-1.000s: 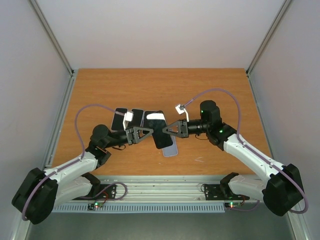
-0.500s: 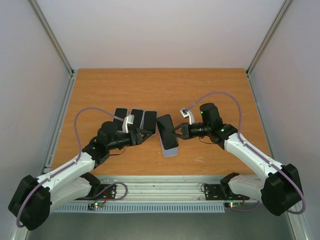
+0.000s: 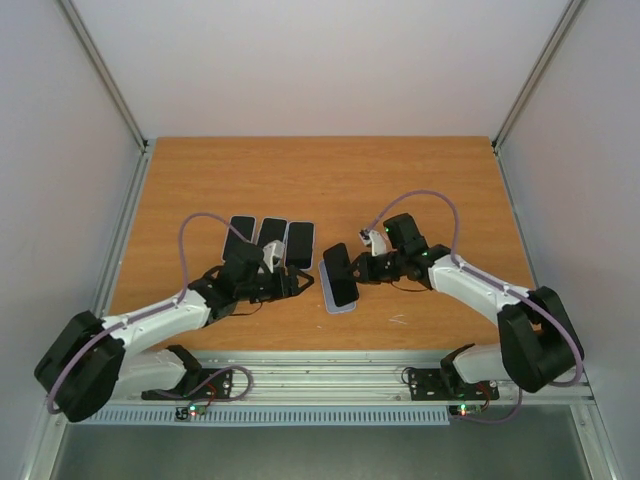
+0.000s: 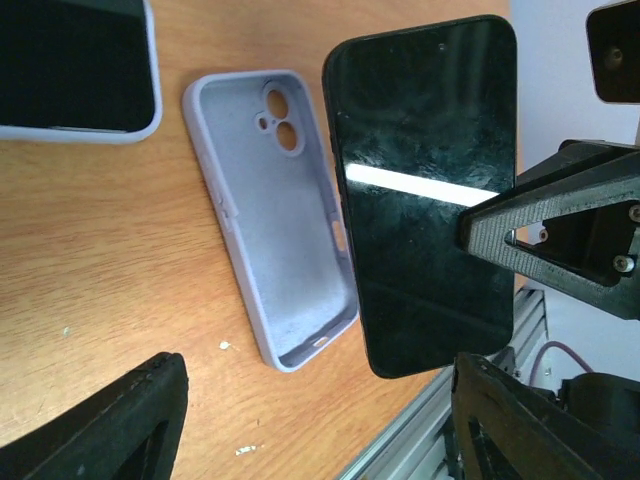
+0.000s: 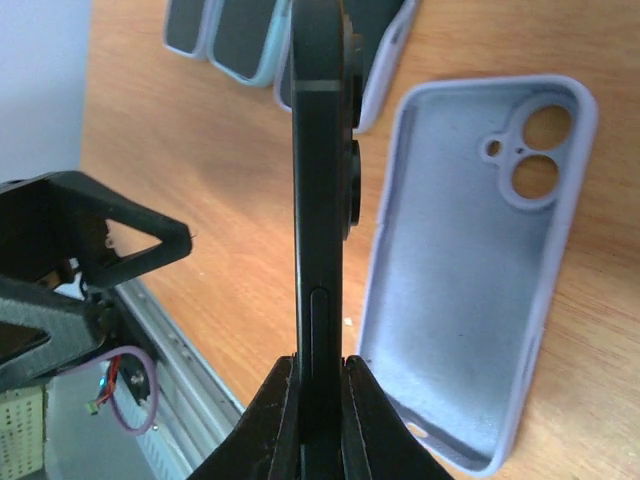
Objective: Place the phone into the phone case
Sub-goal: Place the phone on the phone case.
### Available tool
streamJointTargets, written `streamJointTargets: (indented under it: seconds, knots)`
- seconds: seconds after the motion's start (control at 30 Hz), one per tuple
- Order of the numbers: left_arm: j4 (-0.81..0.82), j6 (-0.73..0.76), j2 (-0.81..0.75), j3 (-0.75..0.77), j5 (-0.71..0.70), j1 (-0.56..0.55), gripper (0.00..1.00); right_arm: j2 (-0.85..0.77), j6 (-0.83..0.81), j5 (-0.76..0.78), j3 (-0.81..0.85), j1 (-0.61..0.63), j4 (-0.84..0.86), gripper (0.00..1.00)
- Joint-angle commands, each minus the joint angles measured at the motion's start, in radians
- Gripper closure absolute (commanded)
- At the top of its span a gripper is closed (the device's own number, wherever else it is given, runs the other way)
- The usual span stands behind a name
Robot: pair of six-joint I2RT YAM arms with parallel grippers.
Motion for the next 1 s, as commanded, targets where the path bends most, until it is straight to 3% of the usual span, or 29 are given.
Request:
streamJointTargets:
  seconds: [0.0,0.57,0.97]
  knots:
    - [0.037,-0.011,0.075,0.057,-0.029,-0.014,0.27,0.06,0.05,0.033,-0.012,-0.007,0.066,0.99]
    - [0.159,-0.044,0.389,0.151,0.0,-0.05,0.27,0.211,0.109,0.003,-0.027,-0.006,0.156,0.99]
    - [0.252,-0.081,0.513,0.159,0.029,-0.052,0.28,0.255,0.137,-0.051,-0.07,-0.005,0.202,0.99]
